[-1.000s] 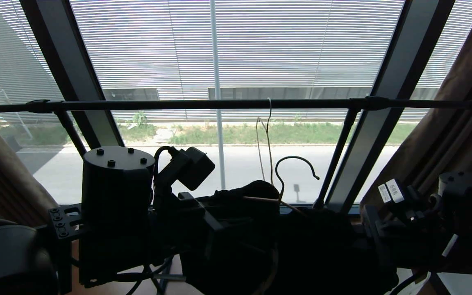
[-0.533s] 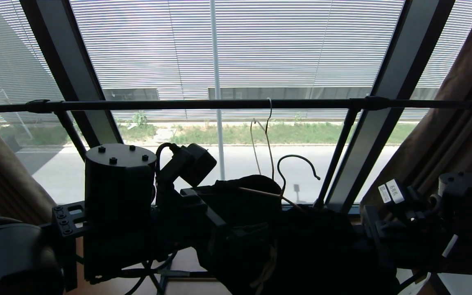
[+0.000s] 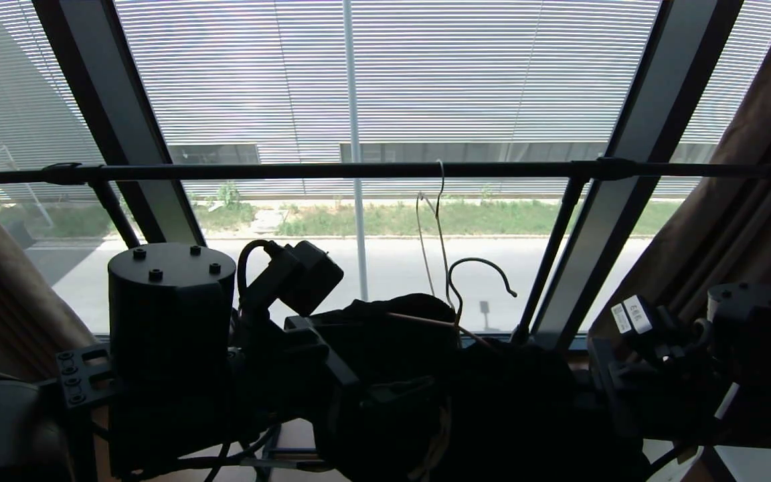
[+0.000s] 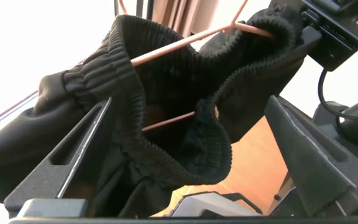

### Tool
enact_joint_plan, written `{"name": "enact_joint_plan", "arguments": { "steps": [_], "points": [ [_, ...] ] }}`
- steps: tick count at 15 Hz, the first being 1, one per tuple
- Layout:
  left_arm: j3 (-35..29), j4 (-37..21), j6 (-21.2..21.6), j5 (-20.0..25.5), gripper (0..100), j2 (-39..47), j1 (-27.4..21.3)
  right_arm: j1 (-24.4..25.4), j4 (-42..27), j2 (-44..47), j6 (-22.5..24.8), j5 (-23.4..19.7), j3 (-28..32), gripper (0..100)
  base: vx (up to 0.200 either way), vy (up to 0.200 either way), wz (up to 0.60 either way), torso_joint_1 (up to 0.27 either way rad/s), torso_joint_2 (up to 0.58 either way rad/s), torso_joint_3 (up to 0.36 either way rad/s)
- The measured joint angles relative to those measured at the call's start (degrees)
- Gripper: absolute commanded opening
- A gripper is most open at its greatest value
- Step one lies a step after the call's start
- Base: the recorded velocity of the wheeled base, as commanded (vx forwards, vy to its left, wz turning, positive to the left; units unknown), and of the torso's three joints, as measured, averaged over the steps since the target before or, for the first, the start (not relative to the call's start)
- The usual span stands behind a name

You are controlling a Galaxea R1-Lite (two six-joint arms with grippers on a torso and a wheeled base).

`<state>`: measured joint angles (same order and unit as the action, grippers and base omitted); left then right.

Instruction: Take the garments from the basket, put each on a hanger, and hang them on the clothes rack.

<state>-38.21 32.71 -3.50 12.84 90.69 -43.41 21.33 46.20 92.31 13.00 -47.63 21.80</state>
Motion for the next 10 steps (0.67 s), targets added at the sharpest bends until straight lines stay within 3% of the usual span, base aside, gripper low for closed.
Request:
{"name": "enact_joint_plan", "arguments": {
  "steps": [8,10],
  "points": [
    [0.8,3.6,0.2,0.1,100,-2.8,1.9,-2.6,0.0,0.1,0.0,-7.9,0.3,0,0.0,0.0,0.0,0.0,0.0,0.0],
    [0.1,2.9,4.2,0.7,100,-3.7,5.1,-3.9,0.0,0.0,0.1,-11.3,0.4,0,0.0,0.0,0.0,0.0,0.0,0.0]
  ]
}}
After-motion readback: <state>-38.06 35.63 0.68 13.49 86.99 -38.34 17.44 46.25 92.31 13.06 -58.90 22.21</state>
